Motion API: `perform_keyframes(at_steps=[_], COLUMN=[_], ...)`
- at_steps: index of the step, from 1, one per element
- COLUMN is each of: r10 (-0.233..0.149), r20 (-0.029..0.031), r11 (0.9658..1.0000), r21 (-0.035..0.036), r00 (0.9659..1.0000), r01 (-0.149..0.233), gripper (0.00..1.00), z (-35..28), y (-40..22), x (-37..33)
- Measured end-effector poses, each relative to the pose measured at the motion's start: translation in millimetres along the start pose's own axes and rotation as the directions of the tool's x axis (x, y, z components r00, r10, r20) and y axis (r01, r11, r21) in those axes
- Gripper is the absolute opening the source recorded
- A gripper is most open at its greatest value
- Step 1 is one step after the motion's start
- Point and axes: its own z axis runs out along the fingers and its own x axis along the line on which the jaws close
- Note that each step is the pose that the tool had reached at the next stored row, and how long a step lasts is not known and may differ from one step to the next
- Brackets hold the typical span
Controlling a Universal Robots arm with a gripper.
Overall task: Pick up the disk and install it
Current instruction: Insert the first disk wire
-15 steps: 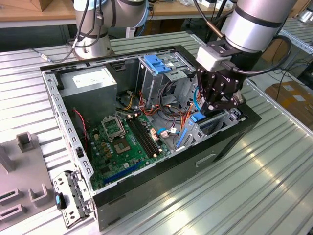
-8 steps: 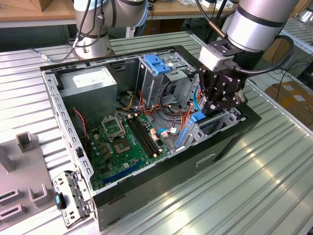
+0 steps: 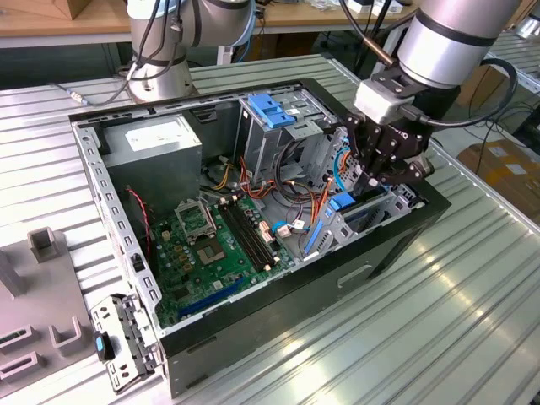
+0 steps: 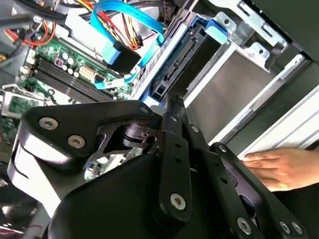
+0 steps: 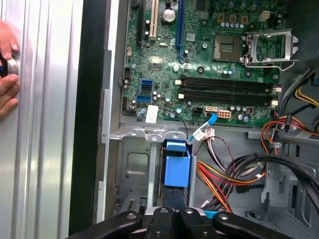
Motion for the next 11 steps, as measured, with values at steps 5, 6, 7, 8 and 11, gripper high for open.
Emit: perform_keyframes(at_steps=[5, 6, 7, 8, 11], r10=[-0.023, -0.023, -0.023, -0.023, -0.023], r20=[0.0002, 0.0003, 0.0002, 0.0003, 0.0007], r11=[0.9997, 0.9997, 0.9997, 0.9997, 0.9997], r21=[0.0005, 0.0003, 0.0002, 0.0001, -0.0006], r00=[0.9997, 0.9997, 0.9997, 0.9997, 0.9997], r01=[0.023, 0.023, 0.023, 0.023, 0.023], gripper=[0.11, 0.11, 0.11, 0.11, 0.11], z=[0.1, 0.2, 0.2, 0.3, 0.5], y=[-11.2, -13.9, -16.6, -19.7, -33.4], x=[1.1, 1.4, 1.6, 1.8, 1.6])
